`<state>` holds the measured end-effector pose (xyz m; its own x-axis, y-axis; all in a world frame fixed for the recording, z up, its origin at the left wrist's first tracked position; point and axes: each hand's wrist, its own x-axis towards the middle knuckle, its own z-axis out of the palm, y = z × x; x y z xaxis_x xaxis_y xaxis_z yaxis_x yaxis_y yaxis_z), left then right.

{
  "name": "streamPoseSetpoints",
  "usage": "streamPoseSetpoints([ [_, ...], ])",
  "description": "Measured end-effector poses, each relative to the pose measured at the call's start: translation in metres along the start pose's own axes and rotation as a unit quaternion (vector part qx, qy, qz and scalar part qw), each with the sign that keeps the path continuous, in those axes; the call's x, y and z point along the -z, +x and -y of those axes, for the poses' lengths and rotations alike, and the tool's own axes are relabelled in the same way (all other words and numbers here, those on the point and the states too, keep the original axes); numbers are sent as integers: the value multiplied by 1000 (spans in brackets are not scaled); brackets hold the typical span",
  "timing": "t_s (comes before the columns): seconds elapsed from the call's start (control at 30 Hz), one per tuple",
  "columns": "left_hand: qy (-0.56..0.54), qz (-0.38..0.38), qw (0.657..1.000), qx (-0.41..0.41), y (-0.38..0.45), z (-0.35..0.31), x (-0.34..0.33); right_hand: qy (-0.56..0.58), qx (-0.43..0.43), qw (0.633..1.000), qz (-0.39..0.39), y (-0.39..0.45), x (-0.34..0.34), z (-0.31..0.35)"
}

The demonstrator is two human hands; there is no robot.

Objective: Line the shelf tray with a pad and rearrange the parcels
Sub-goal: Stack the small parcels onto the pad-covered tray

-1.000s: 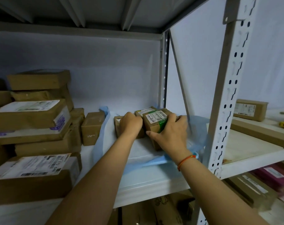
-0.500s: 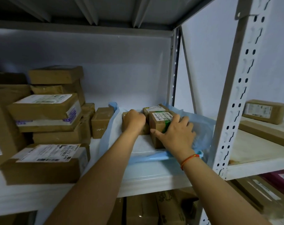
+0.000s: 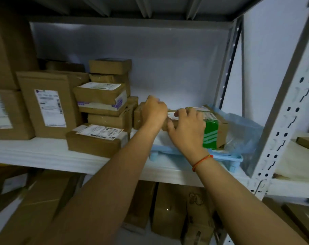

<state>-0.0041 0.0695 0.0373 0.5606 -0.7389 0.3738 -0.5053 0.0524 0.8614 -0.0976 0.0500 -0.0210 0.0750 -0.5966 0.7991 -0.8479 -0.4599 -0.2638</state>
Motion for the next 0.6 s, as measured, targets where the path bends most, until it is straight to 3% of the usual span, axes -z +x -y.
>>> streamPoseSetpoints([
  [0.17, -20, -81, 996, 4, 7, 15, 55, 76, 79, 985, 135, 1, -14, 54],
  [0.3, -19, -121, 992, 12, 15, 35, 104, 172, 141, 931, 288, 2, -25, 101],
  [0.47, -15, -126, 990, 61, 24, 65, 153, 99, 146, 849, 497, 6, -34, 128],
  [0.6, 10, -117, 990, 79, 27, 86, 174, 67, 103, 833, 540, 8, -57, 137],
])
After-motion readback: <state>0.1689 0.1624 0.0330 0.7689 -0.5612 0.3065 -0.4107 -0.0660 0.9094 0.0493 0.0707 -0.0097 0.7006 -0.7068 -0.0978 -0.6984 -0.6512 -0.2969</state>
